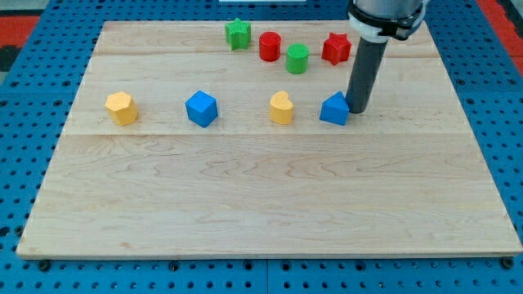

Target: Move the blue triangle closer to the yellow heart

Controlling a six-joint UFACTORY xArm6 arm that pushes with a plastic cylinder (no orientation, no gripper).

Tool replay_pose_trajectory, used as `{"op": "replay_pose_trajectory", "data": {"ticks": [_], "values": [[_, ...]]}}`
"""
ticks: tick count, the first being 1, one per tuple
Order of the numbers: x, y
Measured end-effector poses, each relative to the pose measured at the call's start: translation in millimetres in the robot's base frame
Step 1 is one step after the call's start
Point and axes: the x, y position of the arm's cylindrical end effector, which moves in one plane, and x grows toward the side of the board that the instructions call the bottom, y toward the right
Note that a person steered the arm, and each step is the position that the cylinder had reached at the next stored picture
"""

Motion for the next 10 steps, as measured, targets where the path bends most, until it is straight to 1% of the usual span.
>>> {"op": "replay_pose_trajectory", "data": {"ticks": [1,2,7,10], "values": [[1.8,-3.0],[26.6,36.9],[4.5,-28.1],[-0.7,-34.6]]}}
